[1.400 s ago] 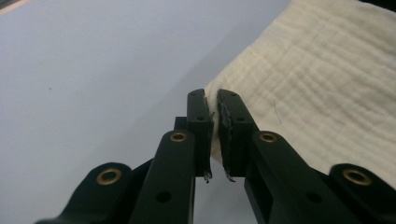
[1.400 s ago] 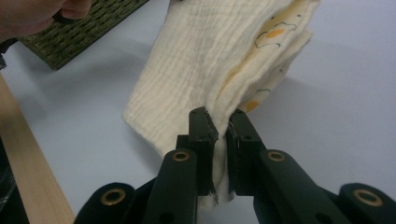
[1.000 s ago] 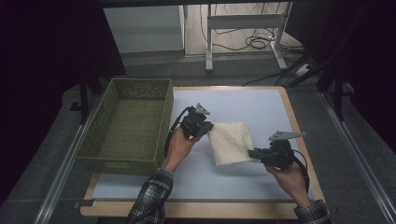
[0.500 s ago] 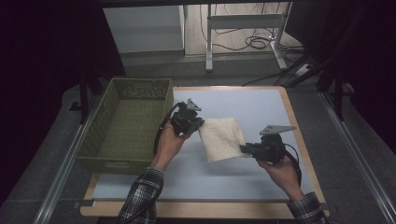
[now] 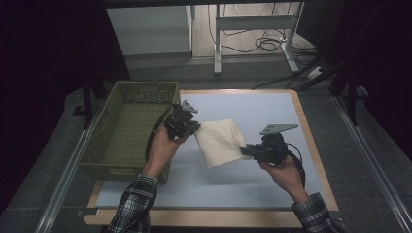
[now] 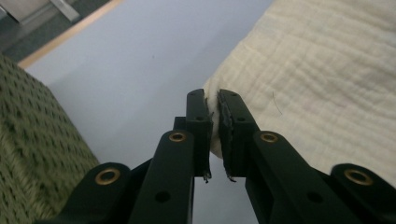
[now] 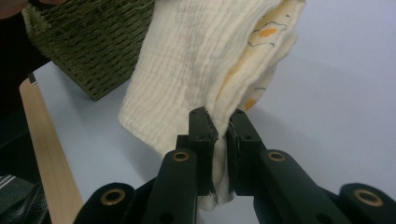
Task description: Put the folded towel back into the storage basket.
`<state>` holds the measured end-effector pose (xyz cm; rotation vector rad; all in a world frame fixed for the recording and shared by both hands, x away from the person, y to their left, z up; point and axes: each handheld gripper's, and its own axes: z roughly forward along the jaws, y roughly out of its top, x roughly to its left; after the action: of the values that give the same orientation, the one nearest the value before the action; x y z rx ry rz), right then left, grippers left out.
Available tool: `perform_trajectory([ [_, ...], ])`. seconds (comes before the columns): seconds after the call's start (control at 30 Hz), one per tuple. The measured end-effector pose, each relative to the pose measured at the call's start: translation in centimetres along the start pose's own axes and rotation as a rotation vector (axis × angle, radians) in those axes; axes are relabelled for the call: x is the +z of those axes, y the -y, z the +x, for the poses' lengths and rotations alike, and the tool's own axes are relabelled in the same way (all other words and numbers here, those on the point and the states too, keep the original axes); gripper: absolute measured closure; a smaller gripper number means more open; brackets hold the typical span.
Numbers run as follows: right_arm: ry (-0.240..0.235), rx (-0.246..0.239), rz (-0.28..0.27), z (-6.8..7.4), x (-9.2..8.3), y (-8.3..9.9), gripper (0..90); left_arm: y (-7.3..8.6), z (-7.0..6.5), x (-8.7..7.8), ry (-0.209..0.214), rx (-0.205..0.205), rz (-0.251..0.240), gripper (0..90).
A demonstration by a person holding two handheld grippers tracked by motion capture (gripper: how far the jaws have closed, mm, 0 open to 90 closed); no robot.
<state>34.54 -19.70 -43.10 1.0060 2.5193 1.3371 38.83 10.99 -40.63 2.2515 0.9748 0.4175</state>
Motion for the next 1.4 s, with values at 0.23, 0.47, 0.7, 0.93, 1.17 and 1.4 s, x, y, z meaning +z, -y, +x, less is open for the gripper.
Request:
perform_trajectory([
  [0.23, -0.023, -0.021, 0.016, 1.0, 1.0, -0.9, 81.8, 0.7, 1.4, -1.2, 0.034, -0.030, 0.057, 83.4],
  [0.47, -0.050, -0.040, 0.021, 2.0, 1.6, -1.9, 81.8, 1.2, 2.4, -2.8, 0.035, -0.038, 0.091, 83.4],
  [0.7, -0.081, -0.056, 0.018, 3.0, 2.0, -3.2, 81.8, 1.4, 3.3, -4.6, 0.021, -0.050, 0.089, 83.3],
  [0.93, -0.102, -0.073, 0.014, 4.1, 2.4, -4.5, 81.8, 1.5, 4.2, -6.5, -0.008, -0.055, 0.080, 83.3],
  [1.17, -0.120, -0.087, 0.007, 5.2, 3.2, -6.0, 81.8, 1.8, 5.3, -8.3, -0.043, -0.065, 0.077, 83.3],
  [1.4, -0.144, -0.096, -0.001, 6.5, 4.6, -7.5, 81.8, 2.6, 6.6, -9.7, -0.084, -0.084, 0.081, 83.4],
])
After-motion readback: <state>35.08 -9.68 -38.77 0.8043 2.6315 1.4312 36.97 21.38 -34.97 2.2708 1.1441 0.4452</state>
